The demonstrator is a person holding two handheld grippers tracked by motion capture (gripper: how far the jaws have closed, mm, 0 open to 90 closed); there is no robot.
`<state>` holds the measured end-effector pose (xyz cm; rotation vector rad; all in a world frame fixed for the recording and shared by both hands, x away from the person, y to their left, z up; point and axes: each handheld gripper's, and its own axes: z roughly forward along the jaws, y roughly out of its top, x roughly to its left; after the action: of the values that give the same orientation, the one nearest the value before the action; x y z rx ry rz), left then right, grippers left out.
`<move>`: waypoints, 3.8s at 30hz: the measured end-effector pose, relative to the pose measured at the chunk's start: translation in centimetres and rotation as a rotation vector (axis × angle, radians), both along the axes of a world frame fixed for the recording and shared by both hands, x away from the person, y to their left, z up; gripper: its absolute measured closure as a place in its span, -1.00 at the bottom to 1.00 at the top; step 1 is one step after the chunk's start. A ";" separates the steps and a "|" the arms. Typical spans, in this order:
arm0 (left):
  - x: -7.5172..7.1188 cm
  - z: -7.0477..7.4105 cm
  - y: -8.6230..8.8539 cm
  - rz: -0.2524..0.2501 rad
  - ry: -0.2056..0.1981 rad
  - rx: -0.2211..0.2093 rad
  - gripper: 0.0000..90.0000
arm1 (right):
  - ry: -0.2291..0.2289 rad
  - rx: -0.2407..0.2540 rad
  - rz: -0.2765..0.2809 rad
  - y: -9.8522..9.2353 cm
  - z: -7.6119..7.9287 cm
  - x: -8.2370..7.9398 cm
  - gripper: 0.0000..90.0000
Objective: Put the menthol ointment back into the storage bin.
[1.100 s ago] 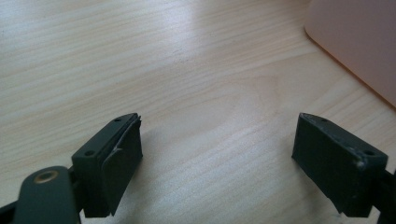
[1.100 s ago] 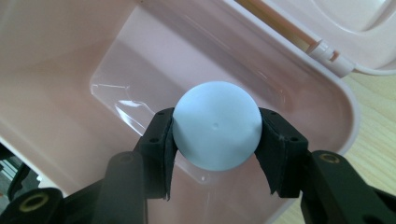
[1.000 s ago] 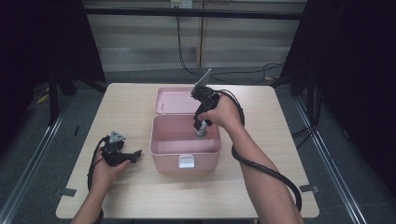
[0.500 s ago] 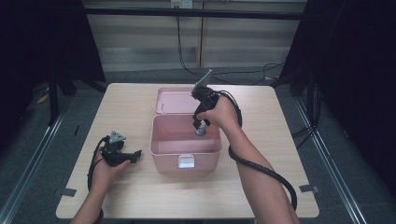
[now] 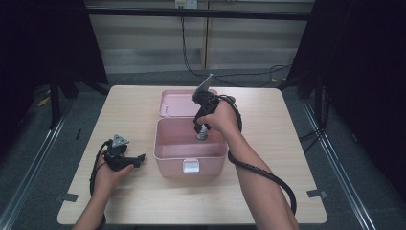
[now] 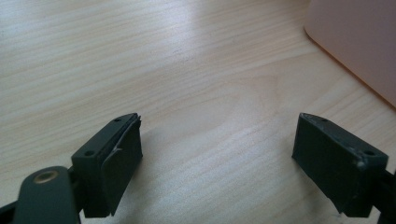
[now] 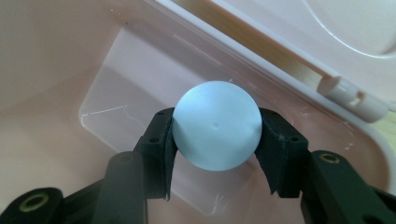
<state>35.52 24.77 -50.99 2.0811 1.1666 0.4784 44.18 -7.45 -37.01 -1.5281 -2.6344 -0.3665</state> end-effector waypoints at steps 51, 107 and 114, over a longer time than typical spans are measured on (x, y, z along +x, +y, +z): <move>0.0 0.0 0.0 -0.001 0.000 0.000 -0.67 | 0.015 -0.008 -0.056 0.7 -3.2 0.7 0.12; 0.0 0.0 0.0 -0.002 -0.002 -0.002 -0.67 | 0.002 -0.030 -0.068 2.1 -5.5 0.3 0.12; 0.0 0.0 0.0 -0.001 -0.001 -0.002 -0.67 | -0.001 -0.032 -0.064 2.2 -5.8 0.3 0.12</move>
<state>35.53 24.76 -51.01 2.0796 1.1643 0.4777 44.48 -5.26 -42.77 -1.6254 -2.6097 -0.3310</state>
